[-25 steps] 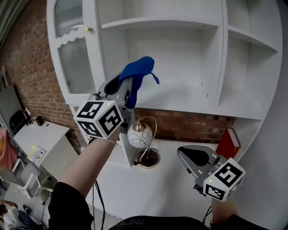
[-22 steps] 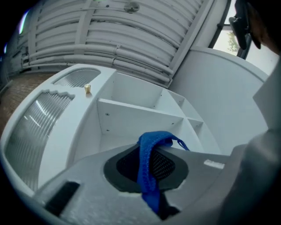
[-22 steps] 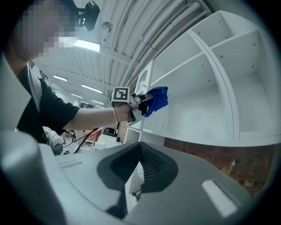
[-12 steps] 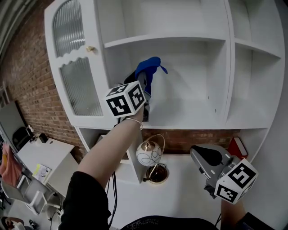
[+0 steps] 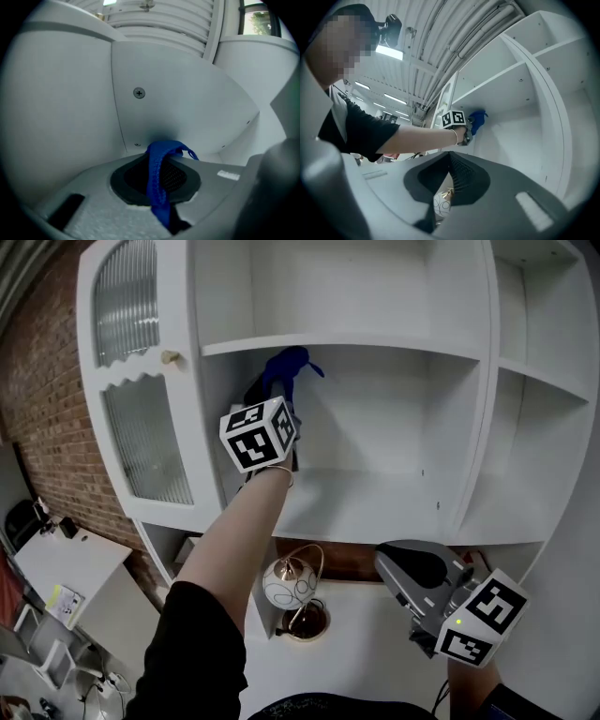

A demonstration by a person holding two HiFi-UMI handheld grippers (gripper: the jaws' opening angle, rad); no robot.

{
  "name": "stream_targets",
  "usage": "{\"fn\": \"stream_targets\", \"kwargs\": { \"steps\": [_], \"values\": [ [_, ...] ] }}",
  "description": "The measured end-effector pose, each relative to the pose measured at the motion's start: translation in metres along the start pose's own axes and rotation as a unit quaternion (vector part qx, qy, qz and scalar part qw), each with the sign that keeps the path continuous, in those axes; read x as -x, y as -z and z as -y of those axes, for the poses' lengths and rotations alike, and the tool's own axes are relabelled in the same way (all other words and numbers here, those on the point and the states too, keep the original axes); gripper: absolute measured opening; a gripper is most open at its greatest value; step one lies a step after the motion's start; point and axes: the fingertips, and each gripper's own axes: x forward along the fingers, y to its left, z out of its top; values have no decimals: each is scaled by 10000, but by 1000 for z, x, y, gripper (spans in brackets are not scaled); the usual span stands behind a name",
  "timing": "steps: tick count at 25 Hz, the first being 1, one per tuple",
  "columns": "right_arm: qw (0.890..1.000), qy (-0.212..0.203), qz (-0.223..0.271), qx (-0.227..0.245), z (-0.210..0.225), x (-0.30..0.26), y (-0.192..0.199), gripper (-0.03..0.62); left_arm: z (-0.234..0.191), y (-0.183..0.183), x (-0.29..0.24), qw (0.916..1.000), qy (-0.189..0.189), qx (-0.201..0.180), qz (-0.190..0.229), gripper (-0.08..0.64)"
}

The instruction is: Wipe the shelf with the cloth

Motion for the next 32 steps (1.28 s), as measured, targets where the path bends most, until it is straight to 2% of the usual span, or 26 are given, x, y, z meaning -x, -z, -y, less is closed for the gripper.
{"fn": "stream_targets", "kwargs": {
  "steps": [2, 4, 6, 10, 18, 24, 27, 32],
  "values": [
    [9999, -133, -16, -94, -8, -5, 9, 8, -7, 5, -1, 9994, -66, 211, 261, 14],
    [9996, -216, -146, -106, -12, -10, 16, 8, -15, 16, -4, 9980, -140, 560, 273, 14],
    [9996, -215, -157, -23, -8, -13, 13, 8, -20, 18, -12, 9975, -197, 630, 240, 14],
    [9997, -177, -150, 33, -5, -8, 15, 9, -21, 25, -23, 9992, -205, 334, 43, 11],
    [9997, -83, -231, 59, 10, -1, 16, 9, -7, 41, -45, 9997, 54, 58, -236, 11],
    [9998, -116, -131, 70, 20, -1, 15, 9, -5, 46, -56, 9990, -23, -113, -427, 11],
    [9999, -123, -58, -17, 21, 1, 20, 8, 2, 52, -58, 9981, 100, -294, -541, 11],
    [9997, -163, -85, -136, 22, 0, 33, 9, 12, 68, -57, 9964, 170, -286, -776, 11]
  ]
}}
